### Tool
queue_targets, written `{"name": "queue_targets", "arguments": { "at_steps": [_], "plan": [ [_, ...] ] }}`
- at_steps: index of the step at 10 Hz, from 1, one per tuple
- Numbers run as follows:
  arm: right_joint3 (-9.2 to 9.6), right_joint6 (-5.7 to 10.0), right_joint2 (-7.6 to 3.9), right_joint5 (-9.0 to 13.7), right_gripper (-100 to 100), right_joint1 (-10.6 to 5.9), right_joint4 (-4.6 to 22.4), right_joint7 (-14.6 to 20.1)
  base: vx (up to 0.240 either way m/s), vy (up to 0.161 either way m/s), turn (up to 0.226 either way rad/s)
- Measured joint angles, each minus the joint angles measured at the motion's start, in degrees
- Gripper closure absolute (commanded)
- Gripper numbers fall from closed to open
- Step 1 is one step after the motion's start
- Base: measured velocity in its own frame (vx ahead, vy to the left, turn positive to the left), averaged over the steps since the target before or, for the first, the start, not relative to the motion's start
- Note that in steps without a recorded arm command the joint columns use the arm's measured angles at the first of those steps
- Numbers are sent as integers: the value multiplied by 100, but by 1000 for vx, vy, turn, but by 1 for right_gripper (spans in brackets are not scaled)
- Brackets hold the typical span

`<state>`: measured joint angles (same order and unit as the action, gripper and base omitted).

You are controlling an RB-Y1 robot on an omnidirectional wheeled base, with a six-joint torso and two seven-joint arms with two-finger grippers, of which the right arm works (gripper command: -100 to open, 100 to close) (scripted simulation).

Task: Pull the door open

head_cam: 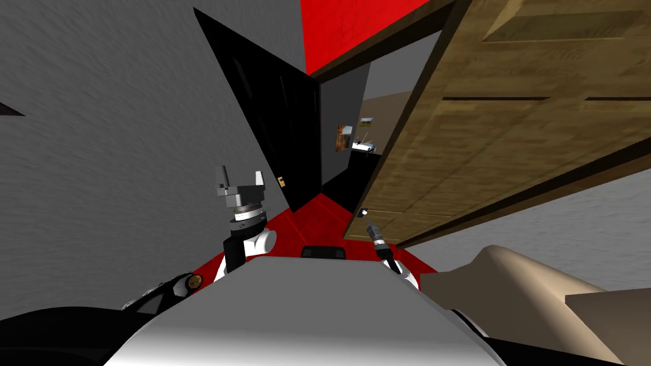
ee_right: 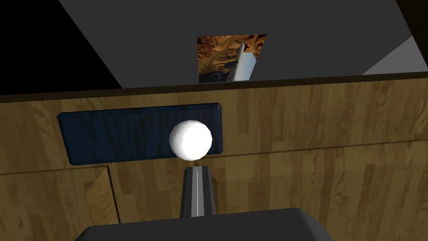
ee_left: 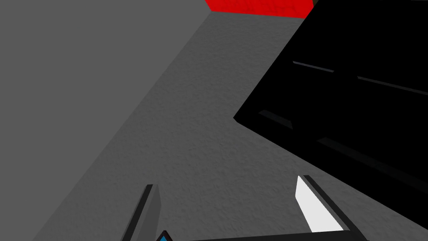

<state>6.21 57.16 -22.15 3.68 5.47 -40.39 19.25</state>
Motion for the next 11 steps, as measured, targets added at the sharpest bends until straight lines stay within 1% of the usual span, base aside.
{"name": "queue_targets", "arguments": {
  "at_steps": [1, 3, 4, 5, 6, 7, 10, 11],
  "plan": [
    [0, 0, 0, 0, -100, 0, 0, 0, -94, 89, -136],
    [-102, -16, -31, 75, -100, -41, 112, 15, -142, 139, -124],
    [-155, -75, -46, 114, -100, 12, 43, 12, -59, 60, -34],
    [-161, -92, -47, 118, -100, 22, 33, 11, 117, 14, 53],
    [-180, -132, -25, 124, -100, -6, 25, -10, 222, -12, 50],
    [-197, -151, 1, 128, -100, -65, 81, -36, 217, -39, 46],
    [-256, -255, 82, 143, -100, -195, 121, -128, 195, -44, 43],
    [-273, -281, 111, 147, -100, -235, 145, -159, 102, -19, 3]
  ]
}}
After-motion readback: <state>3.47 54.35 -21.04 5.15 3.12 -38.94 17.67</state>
